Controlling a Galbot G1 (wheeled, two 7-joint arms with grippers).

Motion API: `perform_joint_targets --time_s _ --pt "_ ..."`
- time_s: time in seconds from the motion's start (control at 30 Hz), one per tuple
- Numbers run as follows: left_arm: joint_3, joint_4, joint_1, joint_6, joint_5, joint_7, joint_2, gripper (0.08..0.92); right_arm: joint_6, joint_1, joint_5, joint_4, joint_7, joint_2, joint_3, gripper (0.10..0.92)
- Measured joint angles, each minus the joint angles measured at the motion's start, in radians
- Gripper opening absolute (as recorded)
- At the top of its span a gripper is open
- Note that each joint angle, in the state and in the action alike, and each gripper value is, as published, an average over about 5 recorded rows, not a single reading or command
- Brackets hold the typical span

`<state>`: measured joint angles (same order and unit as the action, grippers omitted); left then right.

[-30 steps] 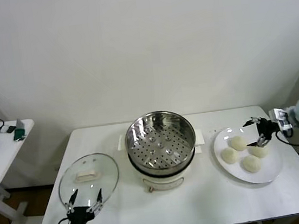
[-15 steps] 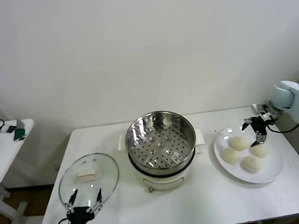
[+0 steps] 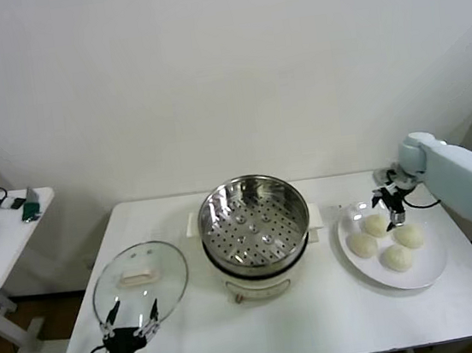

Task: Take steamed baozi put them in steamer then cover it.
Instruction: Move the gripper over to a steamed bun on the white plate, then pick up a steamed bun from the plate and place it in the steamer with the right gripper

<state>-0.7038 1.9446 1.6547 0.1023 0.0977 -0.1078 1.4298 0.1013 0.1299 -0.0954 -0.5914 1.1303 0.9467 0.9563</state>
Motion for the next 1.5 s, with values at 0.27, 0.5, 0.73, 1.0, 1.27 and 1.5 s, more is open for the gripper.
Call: perform_joint_targets --time_s 0.27,0.5,0.73,1.0,1.27,1.5 --pt "0.0 -0.008 -0.007 0.0 0.0 0.0 -0.001 0.823 0.008 -0.029 -0.029 0.042 -0.018 0.031 -0.046 0.651" --pt "-0.001 -0.009 -0.01 0.003 -0.002 0.002 -0.001 0.823 0.011 -0.023 -0.019 0.033 -0.02 0.028 -0.049 0.535" --pt "-0.001 -0.002 -0.004 0.002 -0.003 0.002 -0.004 0.823 0.027 0.114 0.077 -0.068 -0.002 -0.012 0.063 0.535" --pt "0.006 0.008 -0.002 -0.001 -0.006 0.003 -0.004 0.823 0.091 0.415 0.217 -0.269 0.025 -0.02 0.277 0.535" --pt "0.006 0.011 -0.004 -0.001 -0.011 0.003 -0.005 0.823 0.204 0.658 0.258 -0.558 0.014 0.032 0.413 0.532" --pt "0.006 0.022 -0.007 -0.001 -0.014 0.003 0.002 0.823 0.306 0.696 0.175 -0.704 -0.041 0.11 0.453 0.533"
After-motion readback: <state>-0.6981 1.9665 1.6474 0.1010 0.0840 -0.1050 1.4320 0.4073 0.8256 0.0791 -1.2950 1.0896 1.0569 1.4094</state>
